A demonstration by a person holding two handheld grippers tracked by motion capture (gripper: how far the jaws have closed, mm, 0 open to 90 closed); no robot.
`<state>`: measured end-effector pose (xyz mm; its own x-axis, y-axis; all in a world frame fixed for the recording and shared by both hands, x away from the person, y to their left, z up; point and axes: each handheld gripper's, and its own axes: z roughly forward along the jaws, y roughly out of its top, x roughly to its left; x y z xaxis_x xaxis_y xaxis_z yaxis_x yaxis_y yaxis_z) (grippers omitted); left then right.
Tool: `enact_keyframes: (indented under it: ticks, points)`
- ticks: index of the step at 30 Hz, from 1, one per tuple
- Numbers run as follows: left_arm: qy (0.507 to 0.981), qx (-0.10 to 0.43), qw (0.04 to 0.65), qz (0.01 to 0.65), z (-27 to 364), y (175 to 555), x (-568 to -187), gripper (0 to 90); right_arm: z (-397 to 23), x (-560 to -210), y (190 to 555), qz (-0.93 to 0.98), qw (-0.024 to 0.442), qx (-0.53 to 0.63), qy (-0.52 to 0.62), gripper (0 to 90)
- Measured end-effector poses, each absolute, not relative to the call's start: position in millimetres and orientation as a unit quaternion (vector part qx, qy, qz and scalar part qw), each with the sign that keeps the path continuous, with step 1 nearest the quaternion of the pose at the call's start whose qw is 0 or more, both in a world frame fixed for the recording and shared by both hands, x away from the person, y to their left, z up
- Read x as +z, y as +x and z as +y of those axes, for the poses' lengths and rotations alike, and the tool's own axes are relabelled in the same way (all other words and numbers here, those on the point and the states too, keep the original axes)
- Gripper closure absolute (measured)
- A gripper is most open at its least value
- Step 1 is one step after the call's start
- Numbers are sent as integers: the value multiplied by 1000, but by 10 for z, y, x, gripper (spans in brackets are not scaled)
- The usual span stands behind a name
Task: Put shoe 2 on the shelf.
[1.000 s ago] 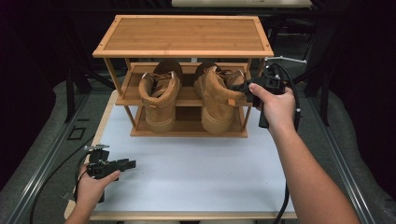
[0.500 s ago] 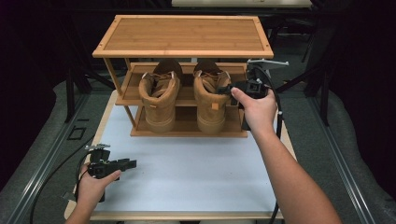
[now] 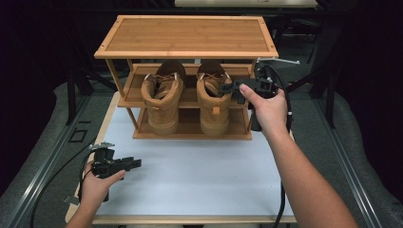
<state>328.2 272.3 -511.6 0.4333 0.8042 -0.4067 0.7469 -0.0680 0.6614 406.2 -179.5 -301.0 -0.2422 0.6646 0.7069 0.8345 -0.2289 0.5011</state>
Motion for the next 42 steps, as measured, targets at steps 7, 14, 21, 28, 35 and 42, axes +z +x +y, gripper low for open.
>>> enact_keyframes:
  ticks: [7, 14, 21, 28, 35, 42]
  points:
    - [737, 76, 443, 505, 2710, 3366, -4844, 503, -1958, -2973, 3979, -621, 81, -499, -599, 484]
    - [735, 89, 470, 480, 2627, 3526, -4349, 676, -2105, -3005, 3870, -639, 46, -524, -561, 505]
    - [725, 114, 492, 468, 2397, 3828, -4011, 860, -2200, -3234, 3956, -620, 23, -521, -586, 695]
    - [718, 146, 485, 477, 2169, 4139, -3888, 896, -2084, -3629, 4191, -615, 2, -507, -604, 794]
    - [703, 140, 501, 485, 2110, 4219, -3924, 900, -1967, -3853, 4300, -582, 7, -547, -602, 900]
    - [697, 151, 496, 496, 2044, 4250, -3909, 900, -1879, -3863, 4275, -584, 29, -552, -594, 900]
